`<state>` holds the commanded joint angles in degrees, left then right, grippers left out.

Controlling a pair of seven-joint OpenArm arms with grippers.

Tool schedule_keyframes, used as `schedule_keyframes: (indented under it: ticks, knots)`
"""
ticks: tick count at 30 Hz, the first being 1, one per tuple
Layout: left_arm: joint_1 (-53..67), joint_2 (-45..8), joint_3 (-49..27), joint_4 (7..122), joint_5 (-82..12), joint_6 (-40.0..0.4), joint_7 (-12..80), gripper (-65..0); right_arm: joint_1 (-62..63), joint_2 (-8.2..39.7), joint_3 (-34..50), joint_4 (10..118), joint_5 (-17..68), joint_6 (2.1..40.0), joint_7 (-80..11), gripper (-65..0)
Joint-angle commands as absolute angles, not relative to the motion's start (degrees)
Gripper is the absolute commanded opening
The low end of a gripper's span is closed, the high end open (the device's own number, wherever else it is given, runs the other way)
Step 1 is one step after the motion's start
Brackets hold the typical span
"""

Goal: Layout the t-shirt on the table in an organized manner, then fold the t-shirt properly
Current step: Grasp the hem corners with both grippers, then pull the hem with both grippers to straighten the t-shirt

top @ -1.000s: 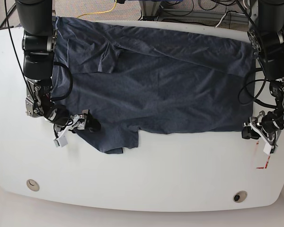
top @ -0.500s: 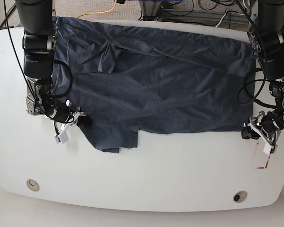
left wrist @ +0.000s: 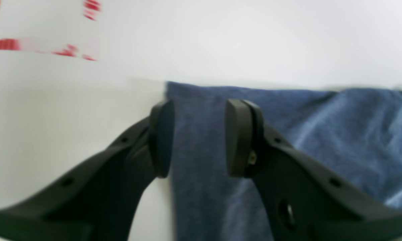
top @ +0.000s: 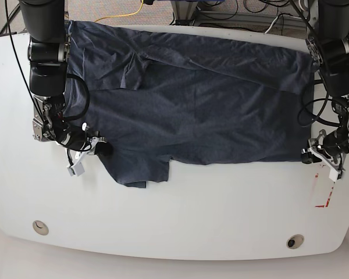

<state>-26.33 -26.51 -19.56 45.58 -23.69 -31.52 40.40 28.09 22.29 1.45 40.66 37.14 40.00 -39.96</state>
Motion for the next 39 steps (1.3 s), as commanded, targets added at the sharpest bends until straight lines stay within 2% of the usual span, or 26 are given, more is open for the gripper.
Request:
schedule_keyframes:
  ticks: [12, 22, 35, 37, 39]
  knots:
    - [-26.59, -25.98, -19.47, 41.10, -19.21, -31.52, 37.93, -41.4, 27.91, 22.29, 1.45, 40.66, 37.14, 40.00, -40.13, -56.9]
    - [-26.68, -22.64, -19.47, 38.99, -19.21, -31.60, 37.23, -41.4, 27.82, 22.29, 1.45, 40.66, 37.23, 40.00, -40.13, -56.9]
    - [-26.33, -19.91, -19.47, 42.68, -19.21, -31.78, 40.13, -41.9, 27.82, 22.37, 1.45, 40.66, 37.23, 40.00, -40.13, -56.9]
    - [-26.42, -19.91, -19.47, 42.68, -19.21, -31.78, 40.13, -42.5, 27.82, 22.46, 1.45, 40.66, 37.23, 40.00, -40.13, -56.9]
    - [-26.42, -19.91, -19.47, 42.77, -19.12, -31.69, 40.13, -47.5, 27.82, 22.46, 1.45, 40.66, 37.23, 40.00, -40.13, -56.9]
